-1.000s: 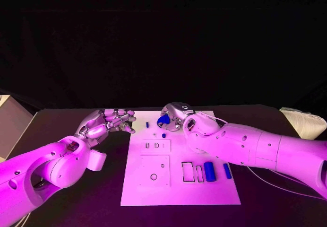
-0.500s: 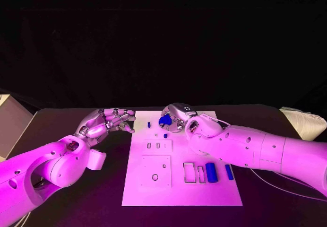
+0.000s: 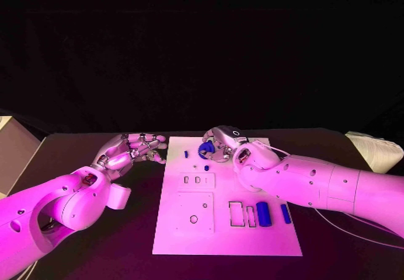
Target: Assemble the parts on the task board
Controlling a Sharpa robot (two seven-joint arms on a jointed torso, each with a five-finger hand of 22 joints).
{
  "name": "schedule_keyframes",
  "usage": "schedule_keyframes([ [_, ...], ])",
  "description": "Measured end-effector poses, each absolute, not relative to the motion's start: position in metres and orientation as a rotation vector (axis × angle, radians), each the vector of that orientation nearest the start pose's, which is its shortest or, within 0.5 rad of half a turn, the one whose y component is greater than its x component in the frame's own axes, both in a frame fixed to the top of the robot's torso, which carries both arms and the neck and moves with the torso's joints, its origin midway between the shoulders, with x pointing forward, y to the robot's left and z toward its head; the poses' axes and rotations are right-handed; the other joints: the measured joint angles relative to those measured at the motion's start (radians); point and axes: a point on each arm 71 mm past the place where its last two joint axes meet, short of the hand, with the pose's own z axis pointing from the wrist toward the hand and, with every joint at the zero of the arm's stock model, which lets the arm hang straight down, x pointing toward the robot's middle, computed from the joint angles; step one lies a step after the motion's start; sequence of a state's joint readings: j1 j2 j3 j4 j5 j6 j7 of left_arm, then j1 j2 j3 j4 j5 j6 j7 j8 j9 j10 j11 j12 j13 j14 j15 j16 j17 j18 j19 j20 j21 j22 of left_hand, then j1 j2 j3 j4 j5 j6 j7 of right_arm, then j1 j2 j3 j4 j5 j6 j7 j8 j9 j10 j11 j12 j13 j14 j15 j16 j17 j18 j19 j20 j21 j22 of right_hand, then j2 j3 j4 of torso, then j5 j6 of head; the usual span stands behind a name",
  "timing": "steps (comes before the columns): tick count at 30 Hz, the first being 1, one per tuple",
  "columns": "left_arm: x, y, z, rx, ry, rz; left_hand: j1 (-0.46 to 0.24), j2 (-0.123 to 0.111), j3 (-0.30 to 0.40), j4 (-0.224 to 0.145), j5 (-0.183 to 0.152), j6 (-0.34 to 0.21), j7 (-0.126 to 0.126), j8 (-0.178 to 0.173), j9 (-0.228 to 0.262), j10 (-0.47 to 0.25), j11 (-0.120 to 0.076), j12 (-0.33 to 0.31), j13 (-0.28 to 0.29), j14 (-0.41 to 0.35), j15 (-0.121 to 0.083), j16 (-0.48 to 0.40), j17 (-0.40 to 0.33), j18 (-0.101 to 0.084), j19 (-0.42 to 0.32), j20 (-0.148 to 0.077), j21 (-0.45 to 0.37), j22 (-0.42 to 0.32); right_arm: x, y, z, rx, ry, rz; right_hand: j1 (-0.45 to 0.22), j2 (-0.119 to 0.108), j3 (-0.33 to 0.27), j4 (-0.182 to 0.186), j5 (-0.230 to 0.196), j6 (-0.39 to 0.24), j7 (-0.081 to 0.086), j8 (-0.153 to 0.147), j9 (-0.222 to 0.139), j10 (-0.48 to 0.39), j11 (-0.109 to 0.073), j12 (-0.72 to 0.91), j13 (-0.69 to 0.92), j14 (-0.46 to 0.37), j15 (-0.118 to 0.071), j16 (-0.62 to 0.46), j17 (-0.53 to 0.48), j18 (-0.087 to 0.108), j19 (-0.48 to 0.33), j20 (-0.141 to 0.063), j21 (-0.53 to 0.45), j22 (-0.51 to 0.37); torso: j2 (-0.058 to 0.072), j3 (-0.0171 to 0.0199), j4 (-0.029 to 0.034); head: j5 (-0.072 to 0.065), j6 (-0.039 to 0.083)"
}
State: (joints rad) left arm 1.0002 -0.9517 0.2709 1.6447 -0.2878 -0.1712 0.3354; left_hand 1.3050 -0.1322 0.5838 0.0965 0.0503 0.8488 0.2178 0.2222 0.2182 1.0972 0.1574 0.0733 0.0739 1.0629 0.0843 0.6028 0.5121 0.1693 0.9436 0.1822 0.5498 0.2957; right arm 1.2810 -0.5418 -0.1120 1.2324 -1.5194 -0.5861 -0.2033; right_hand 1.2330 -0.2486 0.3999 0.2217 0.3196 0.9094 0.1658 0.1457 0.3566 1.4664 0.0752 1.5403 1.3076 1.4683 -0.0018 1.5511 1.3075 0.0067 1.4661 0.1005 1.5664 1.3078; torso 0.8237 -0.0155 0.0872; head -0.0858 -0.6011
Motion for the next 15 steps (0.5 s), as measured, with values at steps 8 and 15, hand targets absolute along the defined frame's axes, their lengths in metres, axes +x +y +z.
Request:
schedule_keyframes([
  [8,0.4669,0.2254,-0.1437,-0.863,1.421,-1.674,0.000,0.000,0.000,0.000,0.000,0.000,0.000,0.000,0.000,0.000,0.000,0.000,0.000,0.000,0.000,0.000,0.000,0.000,0.000,0.000,0.006,0.002,0.5414,-0.1410,-0.1640,-0.108,1.386,0.541,0.006,0.002,-0.008,-0.008,0.000,0.000,0.000,0.000,0.000,0.000,0.000,0.000,0.000,0.000,0.000,0.000,0.000,0.000,0.000,0.000,0.000,0.000,0.000,0.0000,-0.0006,-0.001,-0.002],
  [15,0.4669,0.2255,-0.1437,-0.862,1.422,-1.673,0.000,0.000,0.000,0.000,0.000,0.000,0.000,0.000,0.000,0.000,0.000,0.000,0.000,0.000,0.000,0.000,0.000,0.000,0.000,0.000,0.006,0.002,0.5399,-0.1430,-0.1641,-0.113,1.392,0.542,0.037,-0.001,-0.006,-0.029,-0.001,0.011,-0.005,-0.001,0.001,0.000,0.000,0.000,0.000,0.000,0.000,0.000,0.000,0.000,0.000,0.000,0.000,0.000,0.000,-0.0003,-0.0005,-0.002,-0.004],
])
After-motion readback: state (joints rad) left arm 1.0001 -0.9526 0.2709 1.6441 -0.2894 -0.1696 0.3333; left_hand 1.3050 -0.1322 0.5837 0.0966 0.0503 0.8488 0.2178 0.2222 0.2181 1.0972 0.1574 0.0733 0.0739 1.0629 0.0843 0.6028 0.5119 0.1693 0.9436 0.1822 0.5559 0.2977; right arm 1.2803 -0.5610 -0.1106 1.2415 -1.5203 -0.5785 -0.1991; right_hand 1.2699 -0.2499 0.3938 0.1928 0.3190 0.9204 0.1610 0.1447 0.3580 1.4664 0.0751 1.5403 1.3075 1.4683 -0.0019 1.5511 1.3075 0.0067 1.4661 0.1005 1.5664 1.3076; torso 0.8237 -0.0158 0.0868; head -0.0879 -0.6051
